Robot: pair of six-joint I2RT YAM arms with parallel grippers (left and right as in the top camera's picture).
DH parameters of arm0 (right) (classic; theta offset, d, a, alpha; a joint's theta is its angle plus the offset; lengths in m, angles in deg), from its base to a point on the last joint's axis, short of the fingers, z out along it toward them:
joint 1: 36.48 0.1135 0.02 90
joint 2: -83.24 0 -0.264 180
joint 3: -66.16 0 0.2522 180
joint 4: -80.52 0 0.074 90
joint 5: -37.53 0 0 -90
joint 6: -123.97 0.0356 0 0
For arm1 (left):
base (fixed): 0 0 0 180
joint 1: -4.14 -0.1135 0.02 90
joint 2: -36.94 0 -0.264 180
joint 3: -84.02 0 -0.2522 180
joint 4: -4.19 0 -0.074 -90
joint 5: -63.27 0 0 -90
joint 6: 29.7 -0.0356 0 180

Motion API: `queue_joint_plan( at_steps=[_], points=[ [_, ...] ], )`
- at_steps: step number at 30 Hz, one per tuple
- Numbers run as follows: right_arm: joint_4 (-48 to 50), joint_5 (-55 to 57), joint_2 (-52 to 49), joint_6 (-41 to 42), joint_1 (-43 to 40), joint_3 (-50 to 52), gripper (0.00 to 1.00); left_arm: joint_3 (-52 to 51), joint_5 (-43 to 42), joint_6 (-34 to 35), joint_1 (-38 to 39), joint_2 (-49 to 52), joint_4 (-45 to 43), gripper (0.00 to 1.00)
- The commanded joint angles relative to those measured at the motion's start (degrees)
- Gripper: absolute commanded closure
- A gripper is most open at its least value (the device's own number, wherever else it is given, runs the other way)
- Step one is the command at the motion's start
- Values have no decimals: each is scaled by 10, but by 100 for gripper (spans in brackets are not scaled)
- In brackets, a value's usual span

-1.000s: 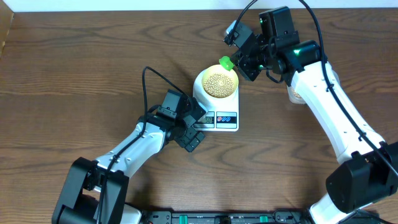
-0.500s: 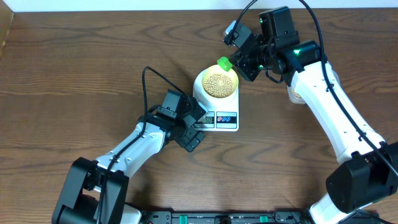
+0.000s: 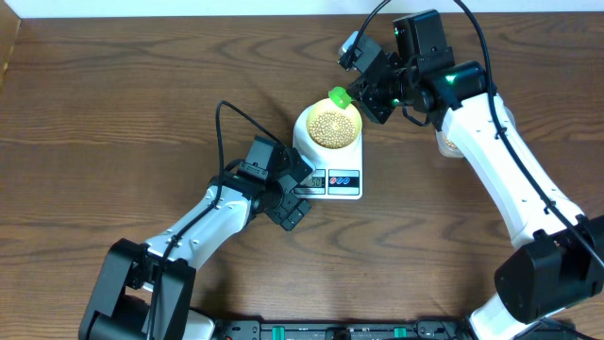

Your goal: Scoop item into bowl and weigh 50g on scale

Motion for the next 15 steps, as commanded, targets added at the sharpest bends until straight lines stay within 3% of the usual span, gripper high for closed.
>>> queue_joint_plan(
  at_steps=[1,9,15],
  points=[
    [0,-10,11,2,3,-4,99,-1,3,-8,-2,8,2,2],
    [0,-17,11,2,-1,-4,99,-1,3,-8,-2,8,2,2],
    [0,-94,11,2,-20,-4,99,-1,3,-8,-2,8,2,2]
  ],
)
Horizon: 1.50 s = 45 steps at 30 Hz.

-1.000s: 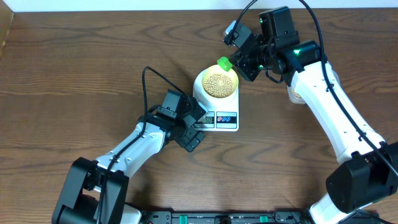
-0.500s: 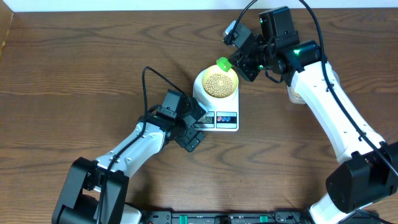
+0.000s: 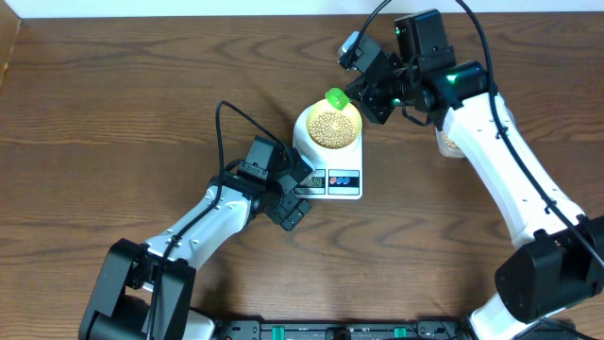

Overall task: Scoop item into bowl and weigh 50g on scale
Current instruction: 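Hold the scoop above the bowl while the scale reads 50 g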

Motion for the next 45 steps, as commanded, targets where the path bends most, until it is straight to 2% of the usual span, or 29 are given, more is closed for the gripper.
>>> queue_joint_plan(
  at_steps=[1,12,31,45],
  points=[
    [0,-70,11,2,-17,-4,99,-1,3,-8,-2,8,2,2],
    [-4,-158,11,2,-57,-4,99,-1,3,-8,-2,8,2,2],
    [-4,-156,11,2,-60,-4,99,-1,3,-8,-2,8,2,2],
    [-5,-112,11,2,-44,-3,99,-1,3,-8,-2,8,2,2]
  ],
)
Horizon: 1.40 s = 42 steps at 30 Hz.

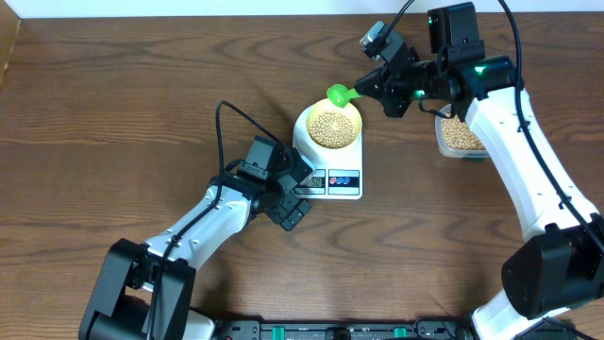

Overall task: Scoop item into bowl and weigh 50g on scale
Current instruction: 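Hold the scoop above the bowl while the scale reads 50 g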

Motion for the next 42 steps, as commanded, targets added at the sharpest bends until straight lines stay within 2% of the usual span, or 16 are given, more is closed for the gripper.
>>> queue_joint_plan(
  at_steps=[1,7,10,13,42],
  points=[
    [-3,7,11,2,17,-3,99,-1,3,-8,-2,8,2,2],
    [-20,145,10,1,67,-3,99,-1,3,-8,-2,8,2,2],
    [-26,174,10,-37,92,-3,99,-1,3,-8,-2,8,2,2],
    [-5,239,10,-7,110,-3,99,-1,3,-8,-2,8,2,2],
    [-1,243,10,-13,115,-3,99,-1,3,-8,-2,8,2,2]
  ],
)
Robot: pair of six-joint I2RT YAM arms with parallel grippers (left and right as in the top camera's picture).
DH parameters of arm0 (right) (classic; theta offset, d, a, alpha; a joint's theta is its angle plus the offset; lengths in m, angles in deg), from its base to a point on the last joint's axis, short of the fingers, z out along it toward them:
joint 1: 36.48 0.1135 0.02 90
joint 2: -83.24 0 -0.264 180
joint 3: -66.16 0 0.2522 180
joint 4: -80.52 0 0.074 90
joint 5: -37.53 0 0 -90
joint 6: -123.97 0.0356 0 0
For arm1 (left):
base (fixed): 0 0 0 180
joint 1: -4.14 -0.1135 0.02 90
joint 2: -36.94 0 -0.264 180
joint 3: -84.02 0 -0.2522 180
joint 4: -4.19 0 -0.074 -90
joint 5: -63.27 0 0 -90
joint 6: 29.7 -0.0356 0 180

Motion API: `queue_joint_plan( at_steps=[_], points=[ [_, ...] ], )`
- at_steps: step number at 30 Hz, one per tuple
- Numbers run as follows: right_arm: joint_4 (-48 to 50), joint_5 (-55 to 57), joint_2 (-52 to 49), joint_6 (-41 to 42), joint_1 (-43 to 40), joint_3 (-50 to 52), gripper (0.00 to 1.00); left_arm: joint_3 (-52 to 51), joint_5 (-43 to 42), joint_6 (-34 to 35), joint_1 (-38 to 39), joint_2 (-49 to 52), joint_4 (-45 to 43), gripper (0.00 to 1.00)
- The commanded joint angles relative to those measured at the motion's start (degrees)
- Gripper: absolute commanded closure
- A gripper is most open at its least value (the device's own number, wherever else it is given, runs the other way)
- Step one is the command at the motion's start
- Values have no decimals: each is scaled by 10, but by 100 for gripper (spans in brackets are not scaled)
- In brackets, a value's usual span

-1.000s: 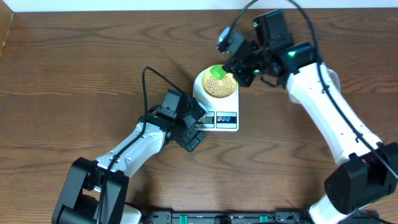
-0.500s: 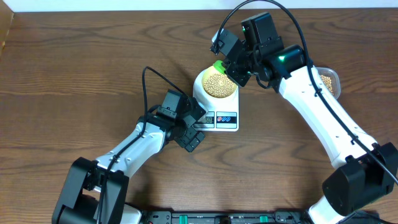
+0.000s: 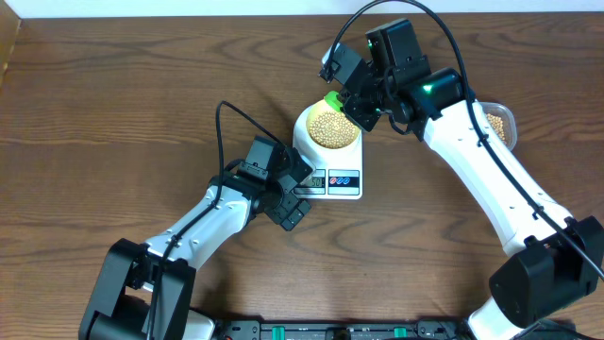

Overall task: Scoop item into bowl and weigh 50g on scale
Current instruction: 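Hold the scoop above the bowl while the scale reads 50 g, then carry the green scoop right and lower it into the soybean tub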

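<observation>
A white bowl heaped with pale beans stands on the white scale, whose display faces the front. My right gripper hangs over the bowl's far right rim, shut on the green scoop. Only a small green part of the scoop shows past the fingers. My left gripper rests on the table at the scale's front left corner, open, with nothing between its fingers.
A clear container of beans stands at the right, half hidden under my right arm. A black cable loops up from the left arm. The table's far edge meets a white wall.
My right gripper has moved left, from right of the bowl to over its far right rim. The scoop now shows less green. The bean container is more covered by the arm. The left arm has not moved.
The right gripper first held the green scoop at the bowl's far rim and stayed there half a second later. Then the gripper stood further right, the scoop still reaching the rim. Now it is close over the bowl again. The left arm stayed by the scale throughout.
</observation>
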Motion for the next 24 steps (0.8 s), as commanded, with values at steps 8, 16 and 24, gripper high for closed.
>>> queue_joint_plan(
  at_steps=[8,16,24],
  points=[
    [0,2,10,0,-6,-3,99,-1,3,-8,-2,8,2,2],
    [2,-16,10,3,-11,-3,99,-1,3,-8,-2,8,2,2],
    [4,-38,10,7,-12,-3,99,-1,3,-8,-2,8,2,2]
  ],
)
